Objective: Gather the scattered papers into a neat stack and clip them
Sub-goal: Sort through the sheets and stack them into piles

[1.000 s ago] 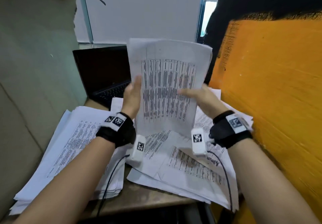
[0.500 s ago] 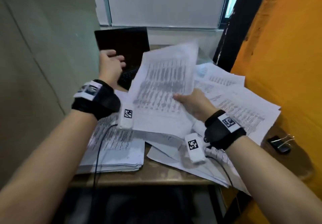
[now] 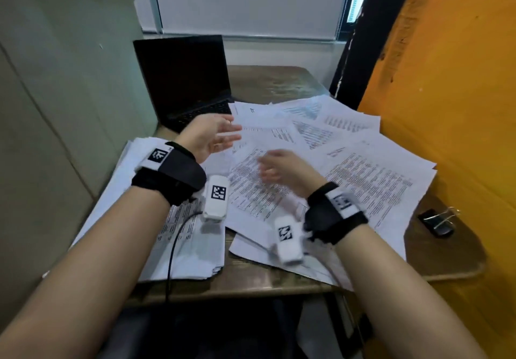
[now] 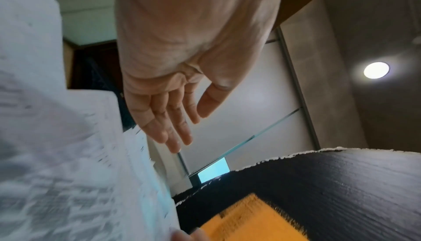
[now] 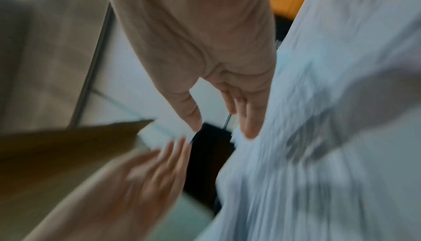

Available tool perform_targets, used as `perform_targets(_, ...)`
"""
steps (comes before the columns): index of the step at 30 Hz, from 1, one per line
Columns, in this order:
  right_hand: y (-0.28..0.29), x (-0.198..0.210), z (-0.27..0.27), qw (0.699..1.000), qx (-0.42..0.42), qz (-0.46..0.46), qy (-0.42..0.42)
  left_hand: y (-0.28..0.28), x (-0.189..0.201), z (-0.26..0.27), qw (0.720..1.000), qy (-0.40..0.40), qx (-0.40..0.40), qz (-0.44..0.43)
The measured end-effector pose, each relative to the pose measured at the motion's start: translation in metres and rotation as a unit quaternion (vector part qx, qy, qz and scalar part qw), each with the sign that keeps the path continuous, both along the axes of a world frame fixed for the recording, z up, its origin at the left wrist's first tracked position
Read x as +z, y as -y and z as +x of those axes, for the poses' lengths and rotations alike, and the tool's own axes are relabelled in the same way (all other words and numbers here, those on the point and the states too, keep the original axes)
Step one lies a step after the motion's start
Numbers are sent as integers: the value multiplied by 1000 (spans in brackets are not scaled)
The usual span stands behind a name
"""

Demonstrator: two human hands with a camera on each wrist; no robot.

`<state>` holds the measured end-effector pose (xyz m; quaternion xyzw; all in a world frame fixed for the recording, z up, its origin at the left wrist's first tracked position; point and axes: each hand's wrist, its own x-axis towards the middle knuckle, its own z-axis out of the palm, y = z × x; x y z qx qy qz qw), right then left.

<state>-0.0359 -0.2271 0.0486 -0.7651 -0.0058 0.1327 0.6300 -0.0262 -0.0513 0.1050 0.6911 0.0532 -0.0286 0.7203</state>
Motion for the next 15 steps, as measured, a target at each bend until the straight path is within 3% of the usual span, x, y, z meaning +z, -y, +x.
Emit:
perform_targets(3, 76, 3, 16, 975, -207, -69, 34, 21, -24, 6, 999, -30, -43, 7)
perform_targets(5, 100, -3, 14, 965, -256, -55, -27, 37, -36, 11, 998, -37, -51, 4)
perform_targets(9, 89, -22, 7, 982, -144, 18, -121, 52, -48, 24, 999, -28, -28, -24)
perform_targets(15, 60, -22, 13, 991, 4, -39, -129, 45, -74, 35, 990, 19, 52, -131)
